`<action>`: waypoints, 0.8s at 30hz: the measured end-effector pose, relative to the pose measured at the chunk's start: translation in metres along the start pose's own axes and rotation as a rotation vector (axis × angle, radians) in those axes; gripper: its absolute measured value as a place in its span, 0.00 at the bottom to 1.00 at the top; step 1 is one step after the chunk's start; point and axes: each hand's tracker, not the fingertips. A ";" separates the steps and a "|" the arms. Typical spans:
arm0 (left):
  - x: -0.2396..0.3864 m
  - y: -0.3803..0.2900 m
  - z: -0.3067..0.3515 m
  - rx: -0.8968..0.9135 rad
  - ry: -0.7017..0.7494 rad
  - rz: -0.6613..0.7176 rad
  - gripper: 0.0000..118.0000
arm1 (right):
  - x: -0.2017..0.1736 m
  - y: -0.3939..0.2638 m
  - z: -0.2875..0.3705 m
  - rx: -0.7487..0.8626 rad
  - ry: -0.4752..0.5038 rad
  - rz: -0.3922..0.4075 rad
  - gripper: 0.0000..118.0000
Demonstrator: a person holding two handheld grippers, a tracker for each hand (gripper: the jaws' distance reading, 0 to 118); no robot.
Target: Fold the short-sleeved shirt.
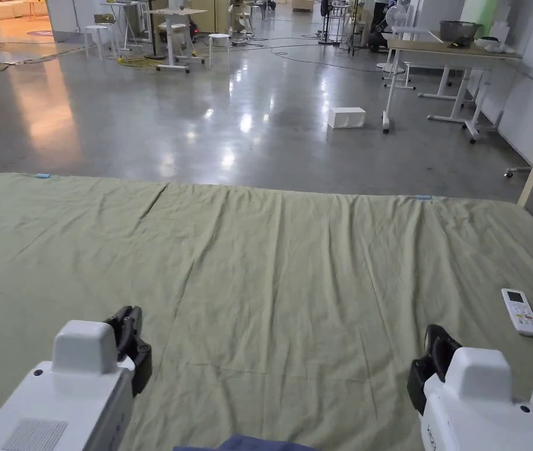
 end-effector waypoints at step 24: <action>-0.065 -0.064 0.006 -0.245 0.001 0.176 0.05 | -0.114 -0.122 0.046 -0.396 0.337 0.051 0.00</action>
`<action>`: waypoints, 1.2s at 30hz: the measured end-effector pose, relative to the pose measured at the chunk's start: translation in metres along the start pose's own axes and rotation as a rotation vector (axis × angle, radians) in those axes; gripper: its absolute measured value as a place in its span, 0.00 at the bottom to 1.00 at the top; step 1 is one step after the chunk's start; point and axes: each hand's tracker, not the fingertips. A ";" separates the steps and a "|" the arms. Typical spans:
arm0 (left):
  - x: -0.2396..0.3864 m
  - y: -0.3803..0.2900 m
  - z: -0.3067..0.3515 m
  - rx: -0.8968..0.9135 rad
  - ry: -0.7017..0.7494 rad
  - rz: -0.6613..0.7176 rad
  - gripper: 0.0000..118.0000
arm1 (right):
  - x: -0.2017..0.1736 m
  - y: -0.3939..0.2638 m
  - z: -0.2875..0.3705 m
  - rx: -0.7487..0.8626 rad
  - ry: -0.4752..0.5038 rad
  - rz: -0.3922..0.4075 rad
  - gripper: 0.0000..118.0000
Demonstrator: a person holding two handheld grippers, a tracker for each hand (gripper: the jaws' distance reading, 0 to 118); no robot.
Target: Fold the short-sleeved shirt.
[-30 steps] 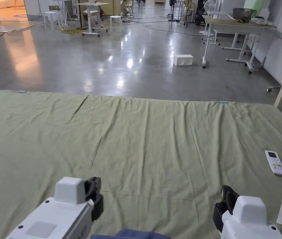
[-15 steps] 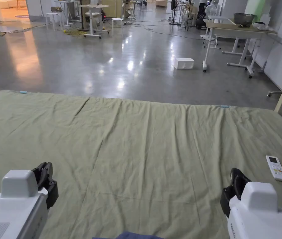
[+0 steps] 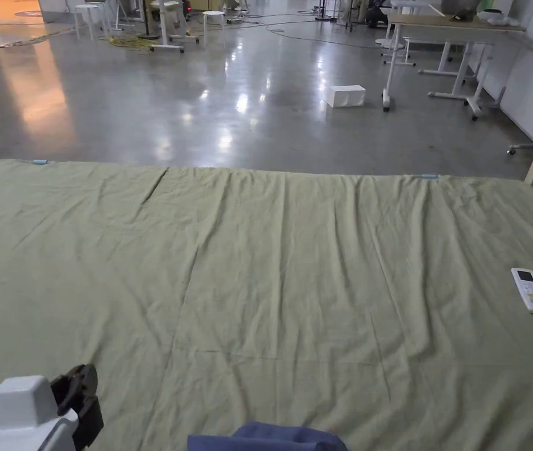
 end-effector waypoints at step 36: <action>0.024 -0.138 -0.139 -0.785 -0.726 0.585 0.29 | 0.021 -0.053 -0.042 -0.033 -0.096 0.037 0.00</action>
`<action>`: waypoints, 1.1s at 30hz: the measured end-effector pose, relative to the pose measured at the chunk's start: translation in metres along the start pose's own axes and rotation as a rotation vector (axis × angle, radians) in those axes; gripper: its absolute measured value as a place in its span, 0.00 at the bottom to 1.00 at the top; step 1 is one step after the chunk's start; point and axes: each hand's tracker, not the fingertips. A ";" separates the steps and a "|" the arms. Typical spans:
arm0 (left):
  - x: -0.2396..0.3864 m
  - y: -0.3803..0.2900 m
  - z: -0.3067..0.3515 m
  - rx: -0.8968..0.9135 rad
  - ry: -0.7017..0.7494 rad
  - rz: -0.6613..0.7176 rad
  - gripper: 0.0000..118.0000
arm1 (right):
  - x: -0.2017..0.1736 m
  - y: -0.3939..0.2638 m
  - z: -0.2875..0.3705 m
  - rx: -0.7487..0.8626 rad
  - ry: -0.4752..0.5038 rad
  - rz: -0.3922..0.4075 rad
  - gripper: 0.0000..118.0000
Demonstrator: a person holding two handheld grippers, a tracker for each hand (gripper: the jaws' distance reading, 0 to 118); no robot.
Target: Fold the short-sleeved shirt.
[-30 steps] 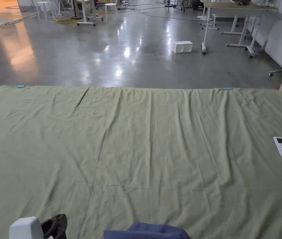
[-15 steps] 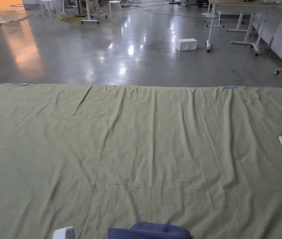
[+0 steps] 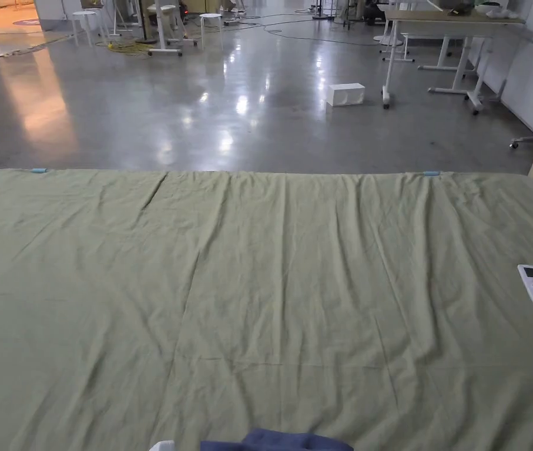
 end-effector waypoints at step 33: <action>-0.026 0.151 0.335 0.104 0.507 -0.170 0.19 | 0.109 0.182 0.056 0.322 -0.194 -0.109 0.00</action>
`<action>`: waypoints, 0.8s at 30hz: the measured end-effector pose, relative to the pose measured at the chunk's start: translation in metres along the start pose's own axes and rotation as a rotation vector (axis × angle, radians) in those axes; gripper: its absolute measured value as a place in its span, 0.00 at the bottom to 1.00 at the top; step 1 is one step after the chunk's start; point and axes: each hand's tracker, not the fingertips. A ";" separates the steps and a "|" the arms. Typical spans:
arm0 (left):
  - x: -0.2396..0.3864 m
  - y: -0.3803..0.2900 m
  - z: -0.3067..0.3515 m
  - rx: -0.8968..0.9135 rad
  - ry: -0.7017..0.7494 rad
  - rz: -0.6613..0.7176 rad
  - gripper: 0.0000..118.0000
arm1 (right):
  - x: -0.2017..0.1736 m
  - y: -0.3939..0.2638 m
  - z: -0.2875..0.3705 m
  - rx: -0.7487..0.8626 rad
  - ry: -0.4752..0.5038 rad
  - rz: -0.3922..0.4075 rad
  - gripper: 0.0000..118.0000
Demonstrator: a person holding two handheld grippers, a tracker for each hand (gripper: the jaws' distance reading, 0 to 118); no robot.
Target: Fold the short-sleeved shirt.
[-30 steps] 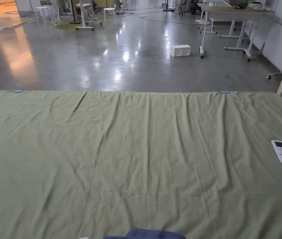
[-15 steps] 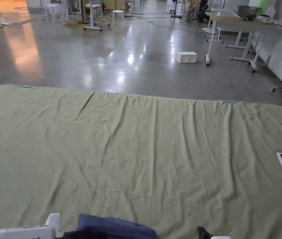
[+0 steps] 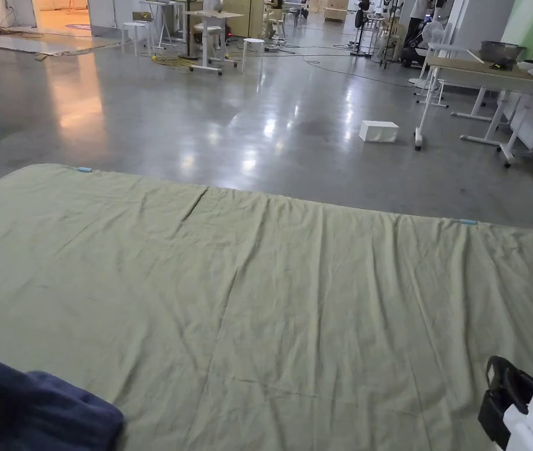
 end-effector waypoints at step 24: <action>-0.041 0.032 0.019 -0.023 0.961 -0.280 0.48 | 0.001 -0.036 0.000 -0.086 -0.009 -0.075 0.00</action>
